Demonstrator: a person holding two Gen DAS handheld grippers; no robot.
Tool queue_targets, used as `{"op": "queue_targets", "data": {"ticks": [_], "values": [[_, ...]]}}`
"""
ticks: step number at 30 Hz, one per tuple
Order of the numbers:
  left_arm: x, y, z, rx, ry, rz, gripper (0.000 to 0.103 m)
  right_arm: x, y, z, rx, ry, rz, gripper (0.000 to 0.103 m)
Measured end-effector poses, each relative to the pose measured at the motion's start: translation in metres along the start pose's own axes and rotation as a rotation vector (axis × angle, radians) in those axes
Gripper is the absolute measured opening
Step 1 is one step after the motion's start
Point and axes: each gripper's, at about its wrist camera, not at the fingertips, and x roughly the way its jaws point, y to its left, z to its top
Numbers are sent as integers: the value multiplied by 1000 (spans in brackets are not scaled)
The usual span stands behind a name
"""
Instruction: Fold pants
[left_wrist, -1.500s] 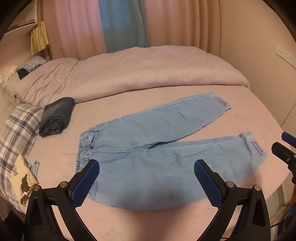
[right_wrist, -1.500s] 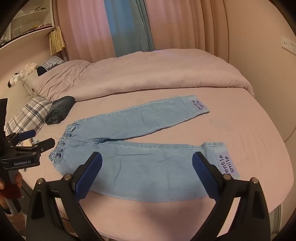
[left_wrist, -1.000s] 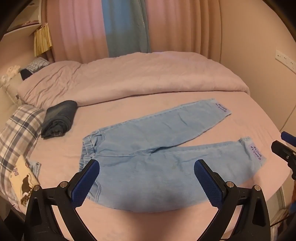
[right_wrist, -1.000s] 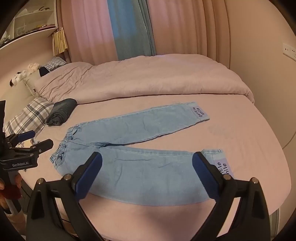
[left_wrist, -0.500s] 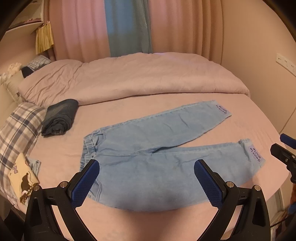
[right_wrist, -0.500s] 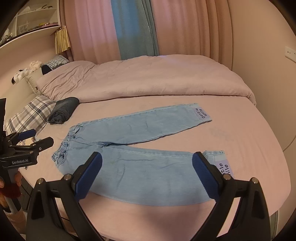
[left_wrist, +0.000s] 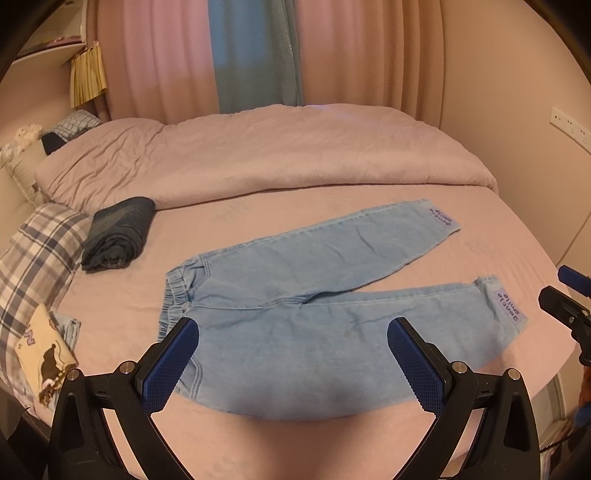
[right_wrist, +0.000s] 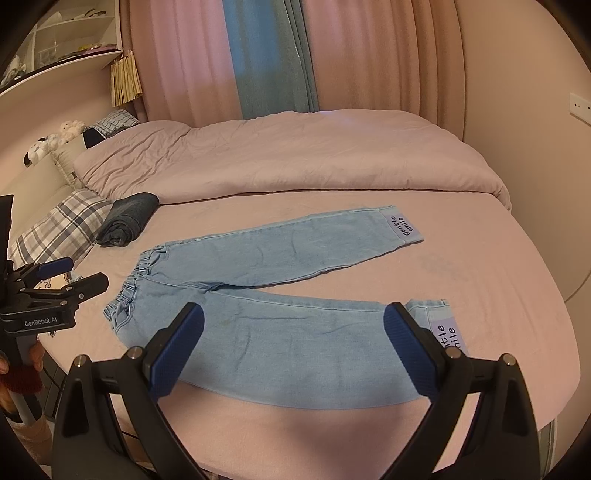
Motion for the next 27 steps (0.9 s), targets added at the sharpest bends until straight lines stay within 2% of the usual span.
{"op": "queue_targets", "data": {"ticks": [27], "values": [[0, -2, 1, 7, -6, -3, 102, -3, 1, 0, -7, -2, -2, 99]]}}
